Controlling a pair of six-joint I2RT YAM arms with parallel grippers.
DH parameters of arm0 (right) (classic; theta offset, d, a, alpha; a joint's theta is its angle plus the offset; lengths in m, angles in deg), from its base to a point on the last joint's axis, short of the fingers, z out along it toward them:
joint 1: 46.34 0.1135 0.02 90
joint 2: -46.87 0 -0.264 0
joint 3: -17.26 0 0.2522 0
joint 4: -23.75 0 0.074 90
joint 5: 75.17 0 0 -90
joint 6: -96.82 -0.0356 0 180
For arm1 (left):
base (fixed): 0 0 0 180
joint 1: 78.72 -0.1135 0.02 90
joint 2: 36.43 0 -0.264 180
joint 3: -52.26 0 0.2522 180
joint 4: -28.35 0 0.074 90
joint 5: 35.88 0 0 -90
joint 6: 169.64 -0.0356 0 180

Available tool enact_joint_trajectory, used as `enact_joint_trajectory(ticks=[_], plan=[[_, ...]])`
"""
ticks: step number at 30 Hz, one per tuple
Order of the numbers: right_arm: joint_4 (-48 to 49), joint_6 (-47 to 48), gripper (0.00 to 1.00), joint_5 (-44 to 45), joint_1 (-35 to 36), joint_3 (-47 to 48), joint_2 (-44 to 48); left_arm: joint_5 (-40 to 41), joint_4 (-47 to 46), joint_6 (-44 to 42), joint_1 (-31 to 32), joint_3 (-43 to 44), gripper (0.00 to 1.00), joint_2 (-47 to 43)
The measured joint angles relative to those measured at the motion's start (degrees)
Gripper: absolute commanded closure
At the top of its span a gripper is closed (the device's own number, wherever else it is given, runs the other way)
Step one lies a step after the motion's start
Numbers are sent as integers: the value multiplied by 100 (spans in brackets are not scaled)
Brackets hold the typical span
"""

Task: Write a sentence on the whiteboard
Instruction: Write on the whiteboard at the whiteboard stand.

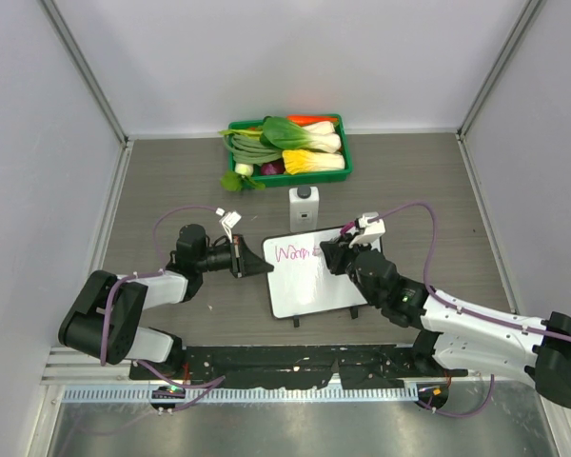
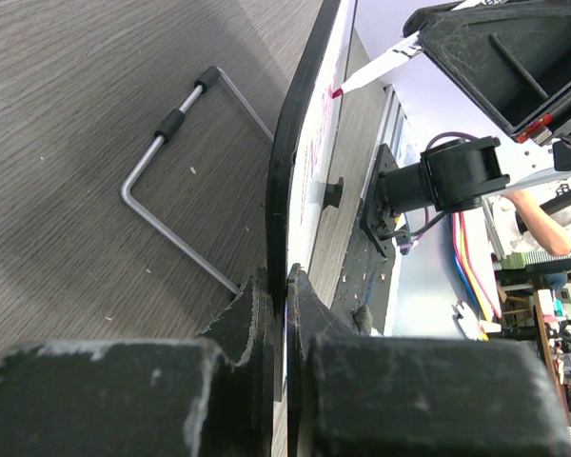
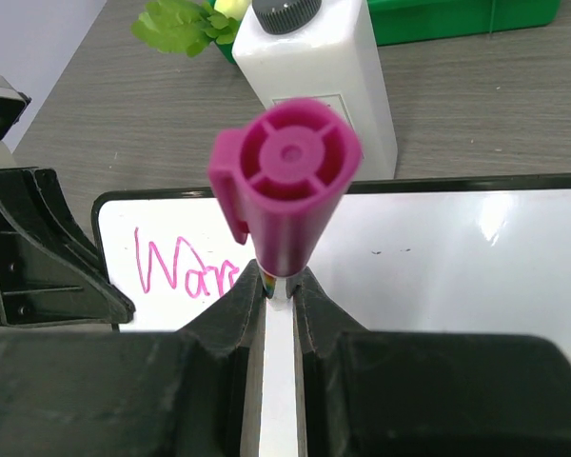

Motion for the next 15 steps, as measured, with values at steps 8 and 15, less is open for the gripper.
enact_joint_trajectory(ticks=[8,15], plan=[[-52,-81,99,-11,0,-13,26,2,13,0,0,0,100,0],[-129,-48,99,33,0,0,35,2,11,0,0,0,100,11]])
